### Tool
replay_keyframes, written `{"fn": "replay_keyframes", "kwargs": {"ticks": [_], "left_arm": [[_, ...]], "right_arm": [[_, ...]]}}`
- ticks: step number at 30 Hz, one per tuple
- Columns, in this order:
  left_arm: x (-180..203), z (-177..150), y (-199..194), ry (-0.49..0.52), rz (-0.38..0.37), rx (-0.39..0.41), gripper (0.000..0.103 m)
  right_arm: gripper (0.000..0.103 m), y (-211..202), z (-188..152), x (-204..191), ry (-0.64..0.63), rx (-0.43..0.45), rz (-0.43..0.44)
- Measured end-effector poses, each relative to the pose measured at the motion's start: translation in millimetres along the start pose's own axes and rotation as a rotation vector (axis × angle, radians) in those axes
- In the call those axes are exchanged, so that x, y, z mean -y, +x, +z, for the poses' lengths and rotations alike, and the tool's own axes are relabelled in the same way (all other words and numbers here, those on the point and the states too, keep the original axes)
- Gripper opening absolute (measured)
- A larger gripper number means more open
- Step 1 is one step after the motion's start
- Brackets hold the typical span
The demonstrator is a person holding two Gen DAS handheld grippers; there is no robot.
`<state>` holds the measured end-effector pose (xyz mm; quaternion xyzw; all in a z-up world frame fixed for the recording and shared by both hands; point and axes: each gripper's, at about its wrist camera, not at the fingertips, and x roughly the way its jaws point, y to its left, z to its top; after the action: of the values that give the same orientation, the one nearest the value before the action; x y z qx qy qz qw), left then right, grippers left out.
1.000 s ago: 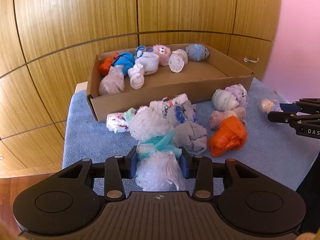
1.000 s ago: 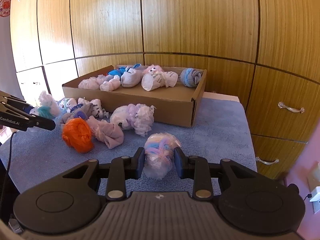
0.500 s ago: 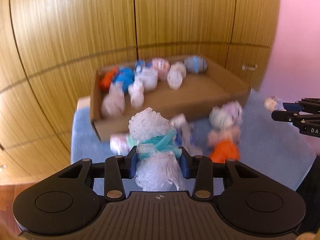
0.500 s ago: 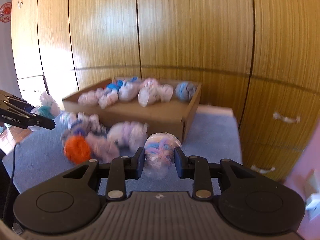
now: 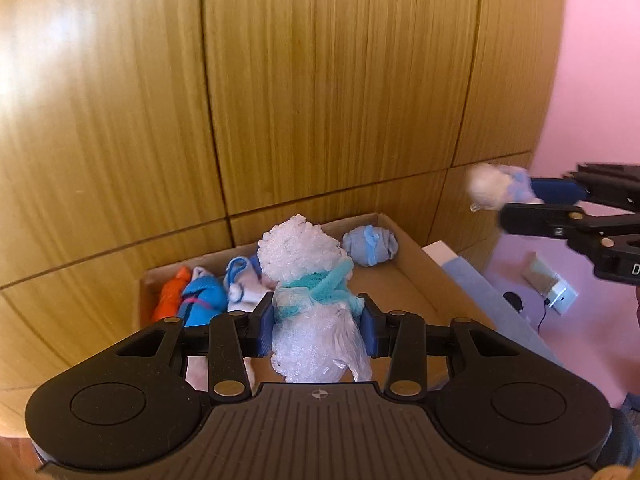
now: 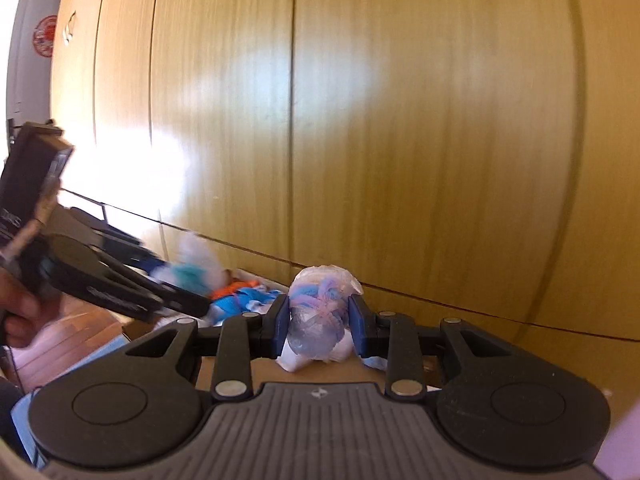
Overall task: Organize objects
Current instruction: 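Carry both bundles into the box and open both grippers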
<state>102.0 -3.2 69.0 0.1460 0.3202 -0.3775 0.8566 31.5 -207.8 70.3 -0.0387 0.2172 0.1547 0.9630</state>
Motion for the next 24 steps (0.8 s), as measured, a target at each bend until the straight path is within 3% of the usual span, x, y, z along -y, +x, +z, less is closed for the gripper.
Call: {"fn": "replay_keyframes", "kwargs": {"ticks": [4, 11, 18, 24], "left_arm": [[-2.5, -7.2, 40.1, 0.017, -0.005, -0.069, 0.049], [-13.2, -39.1, 91.8, 0.081, 0.022, -0.187, 0.049], [-27.0, -40.2, 114.5, 0.111, 0.024, -0.217, 0.048], [-41.0, -36.0, 116.5, 0.080, -0.001, -0.220, 0.050]], "right_arm": [[0.029, 53.0, -5.3, -4.3, 0.017, -0.094, 0.064], [0.029, 132.2, -48.4, -11.3, 0.054, -0.281, 0.138], [0.028, 170.4, -53.6, -24.4, 0.052, -0.353, 0.149], [0.029, 185.2, -49.7, -18.5, 0.079, -0.386, 0.156]]}}
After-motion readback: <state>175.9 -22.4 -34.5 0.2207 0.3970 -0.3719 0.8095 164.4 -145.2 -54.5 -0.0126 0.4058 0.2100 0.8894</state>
